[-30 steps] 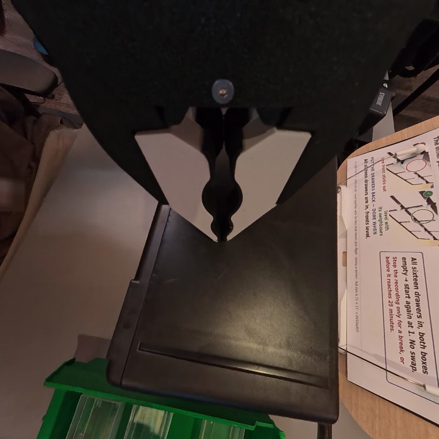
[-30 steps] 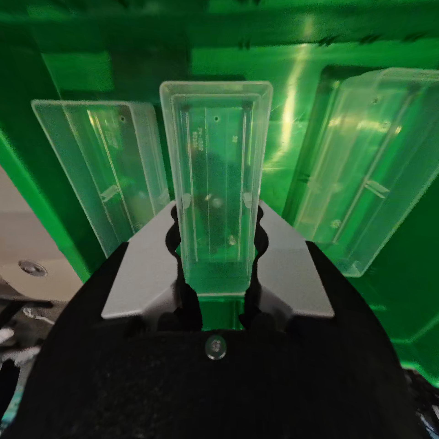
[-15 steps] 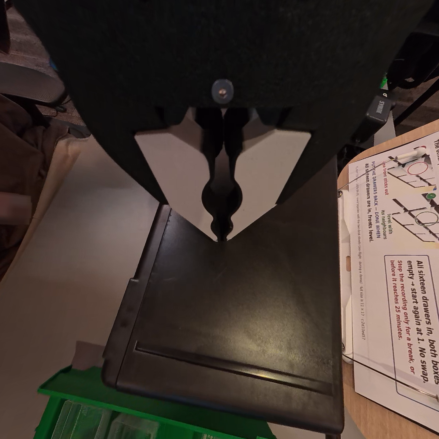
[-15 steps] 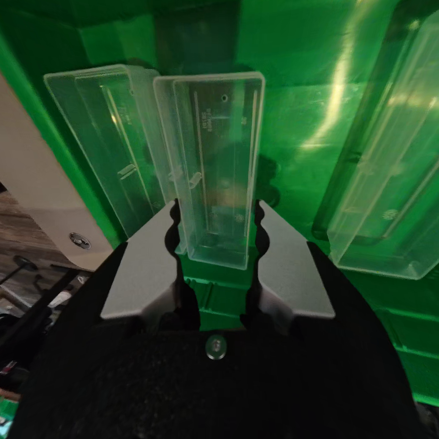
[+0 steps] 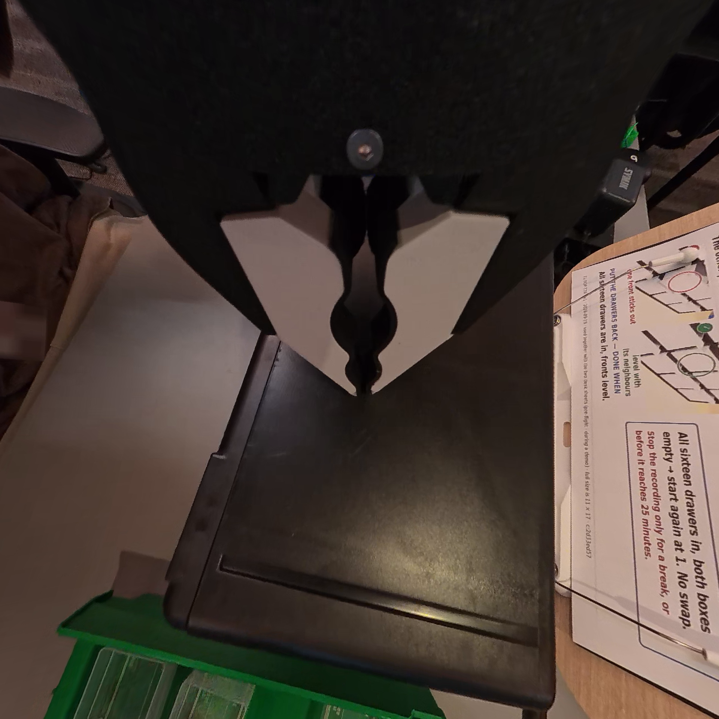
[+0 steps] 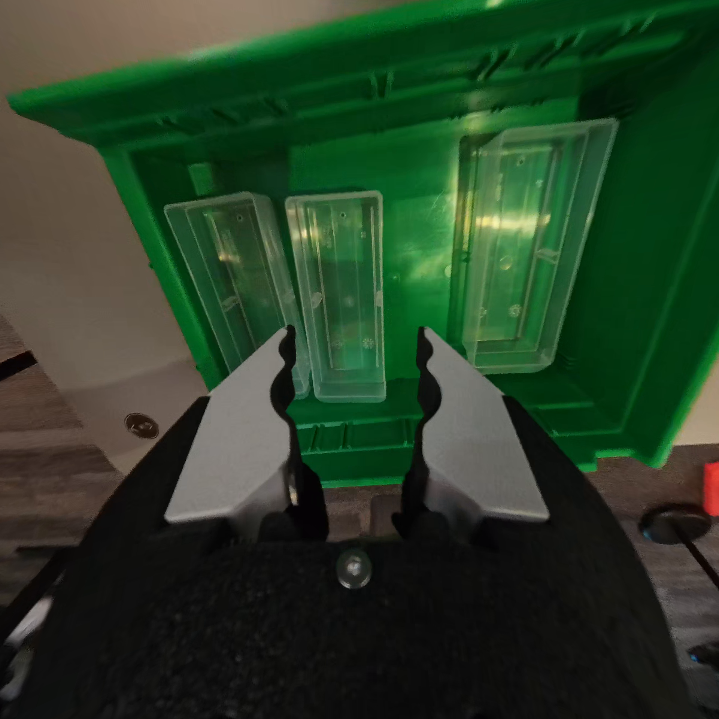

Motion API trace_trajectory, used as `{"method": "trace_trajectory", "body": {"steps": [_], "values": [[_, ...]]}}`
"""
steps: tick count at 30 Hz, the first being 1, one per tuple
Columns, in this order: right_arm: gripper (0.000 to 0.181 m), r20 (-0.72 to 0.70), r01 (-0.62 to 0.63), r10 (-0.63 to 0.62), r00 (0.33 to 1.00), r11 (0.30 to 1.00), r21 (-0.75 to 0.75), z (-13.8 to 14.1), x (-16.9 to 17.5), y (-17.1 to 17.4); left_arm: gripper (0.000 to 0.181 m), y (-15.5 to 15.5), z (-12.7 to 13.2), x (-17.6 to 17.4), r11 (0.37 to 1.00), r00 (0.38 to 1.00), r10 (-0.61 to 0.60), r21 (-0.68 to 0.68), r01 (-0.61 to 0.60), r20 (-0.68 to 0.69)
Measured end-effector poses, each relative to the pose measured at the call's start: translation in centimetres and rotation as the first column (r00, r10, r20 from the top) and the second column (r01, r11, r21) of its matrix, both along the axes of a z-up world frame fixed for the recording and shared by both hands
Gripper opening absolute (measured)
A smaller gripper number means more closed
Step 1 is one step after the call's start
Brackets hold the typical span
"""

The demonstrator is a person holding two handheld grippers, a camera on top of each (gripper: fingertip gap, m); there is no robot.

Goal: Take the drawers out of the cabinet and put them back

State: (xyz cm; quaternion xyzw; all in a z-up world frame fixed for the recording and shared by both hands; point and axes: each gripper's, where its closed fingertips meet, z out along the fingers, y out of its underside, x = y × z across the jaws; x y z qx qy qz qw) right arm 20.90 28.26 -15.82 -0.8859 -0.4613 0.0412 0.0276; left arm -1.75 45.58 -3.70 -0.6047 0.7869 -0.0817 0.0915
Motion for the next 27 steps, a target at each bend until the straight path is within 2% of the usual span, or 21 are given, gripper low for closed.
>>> {"method": "trace_trajectory", "body": {"steps": [1, 3, 5, 7, 9, 11, 12, 13, 15, 17, 19, 20, 23, 24, 25, 27], "values": [[0.063, -0.020, 0.003, -0.002, 1.000, 0.998, 0.056, 0.9, -0.9, 0.4, 0.000, 0.0, 0.0, 0.0, 1.000, 1.000, -0.001, 0.003, 0.001, 0.003], [0.061, -0.148, 0.051, -0.015, 0.989, 0.969, 0.241, 3.9, -4.2, 2.2, 0.000, 0.0, 0.0, 0.0, 1.000, 1.000, -0.002, 0.004, 0.002, 0.016], [0.060, -0.317, 0.128, 0.011, 0.948, 0.902, 0.412, 8.3, -8.4, 3.6, 0.000, 0.0, 0.0, 0.0, 1.000, 0.999, 0.006, -0.009, -0.005, 0.042], [0.043, -0.428, 0.229, 0.035, 0.903, 0.804, 0.549, 13.1, -11.4, 5.0, 0.000, 0.0, 0.0, 0.1, 0.999, 0.996, 0.030, -0.033, -0.027, 0.085], [0.023, -0.507, 0.316, 0.059, 0.860, 0.719, 0.619, 17.2, -13.7, 7.0, 0.000, 0.1, 0.1, 0.1, 0.998, 0.987, 0.059, -0.044, -0.053, 0.151], [0.017, -0.517, 0.303, 0.082, 0.852, 0.728, 0.615, 19.4, -16.0, 9.1, 0.000, 0.0, 0.1, 0.1, 0.996, 0.968, 0.089, -0.044, -0.081, 0.236], [0.014, -0.490, 0.282, 0.069, 0.869, 0.744, 0.605, 19.6, -16.6, 10.6, 0.000, 0.0, 0.2, 0.1, 0.994, 0.955, 0.107, -0.042, -0.099, 0.278], [0.014, -0.446, 0.253, 0.044, 0.894, 0.773, 0.582, 19.2, -17.0, 12.1, 0.000, -0.1, 0.2, -0.3, 0.992, 0.943, 0.127, -0.046, -0.119, 0.308], [0.005, -0.386, 0.156, 0.031, 0.922, 0.883, 0.443, 17.3, -18.9, 13.9, 0.001, -1.1, 0.8, -1.6, 0.983, 0.915, 0.182, -0.087, -0.161, 0.360], [0.000, -0.351, 0.057, 0.053, 0.935, 0.954, 0.295, 15.7, -21.1, 15.1, 0.006, -1.7, 2.8, -2.9, 0.964, 0.827, 0.265, -0.123, -0.235, 0.496], [0.000, -0.291, -0.006, 0.082, 0.953, 0.968, 0.252, 14.9, -22.8, 17.1, 0.011, -1.7, 4.1, -5.3, 0.907, 0.672, 0.407, -0.190, -0.375, 0.618], [0.000, -0.256, -0.037, 0.098, 0.962, 0.971, 0.235, 14.6, -23.5, 17.9, 0.014, -2.1, 3.9, -6.7, 0.871, 0.590, 0.471, -0.239, -0.430, 0.656], [0.000, -0.157, -0.110, 0.136, 0.978, 0.980, 0.164, 13.7, -24.9, 19.4, 0.019, -3.6, 0.4, -11.0, 0.728, 0.331, 0.613, -0.350, -0.589, 0.717], [0.000, -0.134, -0.125, 0.143, 0.981, 0.983, 0.133, 13.3, -25.2, 19.6, 0.019, -4.6, -1.3, -12.0, 0.689, 0.268, 0.635, -0.375, -0.620, 0.725], [0.000, -0.114, -0.136, 0.148, 0.982, 0.985, 0.107, 13.0, -25.4, 19.8, 0.019, -5.5, -3.3, -12.9, 0.655, 0.224, 0.650, -0.386, -0.650, 0.726], [0.000, -0.060, -0.158, 0.163, 0.985, 0.984, 0.077, 12.3, -25.6, 20.1, 0.020, -7.0, -7.2, -13.6, 0.603, 0.183, 0.675, -0.392, -0.695, 0.714]]}}
